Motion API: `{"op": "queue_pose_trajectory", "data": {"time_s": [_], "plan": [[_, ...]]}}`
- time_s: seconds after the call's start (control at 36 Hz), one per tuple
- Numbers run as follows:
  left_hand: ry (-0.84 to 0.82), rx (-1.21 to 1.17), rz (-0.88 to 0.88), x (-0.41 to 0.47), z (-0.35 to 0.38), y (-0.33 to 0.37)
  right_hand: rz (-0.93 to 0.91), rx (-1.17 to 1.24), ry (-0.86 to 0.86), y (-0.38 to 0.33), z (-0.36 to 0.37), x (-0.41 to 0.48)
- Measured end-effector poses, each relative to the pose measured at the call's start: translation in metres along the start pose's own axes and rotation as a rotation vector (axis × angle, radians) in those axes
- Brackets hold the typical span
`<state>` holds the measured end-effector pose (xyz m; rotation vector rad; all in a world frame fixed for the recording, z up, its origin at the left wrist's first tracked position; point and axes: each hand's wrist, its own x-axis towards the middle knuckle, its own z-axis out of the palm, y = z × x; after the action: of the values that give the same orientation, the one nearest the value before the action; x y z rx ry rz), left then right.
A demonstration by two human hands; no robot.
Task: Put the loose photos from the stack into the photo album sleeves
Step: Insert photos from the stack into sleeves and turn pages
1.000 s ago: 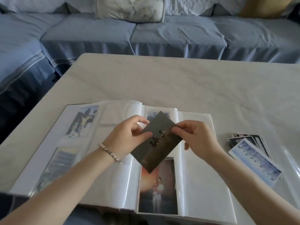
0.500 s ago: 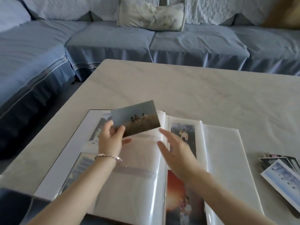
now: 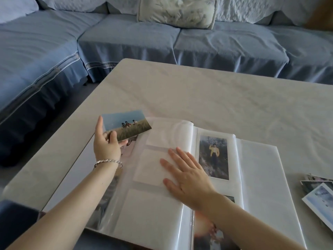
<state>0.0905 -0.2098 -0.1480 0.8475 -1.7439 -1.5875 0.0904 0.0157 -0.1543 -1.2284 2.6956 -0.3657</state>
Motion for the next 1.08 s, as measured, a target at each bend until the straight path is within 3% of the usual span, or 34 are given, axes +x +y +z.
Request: {"op": "queue_pose_trajectory", "data": {"time_s": [0.53,0.72,0.89,1.08], "plan": [[0.086,-0.115,0.046,0.008,-0.002,-0.013,0.034,0.026,-0.013,-0.001,0.000,0.001],[-0.009,-0.160,-0.003,0.003,-0.005,-0.012,0.036,0.040,-0.009,-0.001,0.000,0.001],[-0.193,-0.068,-0.129,0.007,-0.017,-0.019,0.033,0.038,-0.009,0.000,0.001,0.001],[-0.225,-0.004,-0.195,0.028,-0.019,-0.005,0.019,0.021,0.008,0.001,0.001,0.001]]}}
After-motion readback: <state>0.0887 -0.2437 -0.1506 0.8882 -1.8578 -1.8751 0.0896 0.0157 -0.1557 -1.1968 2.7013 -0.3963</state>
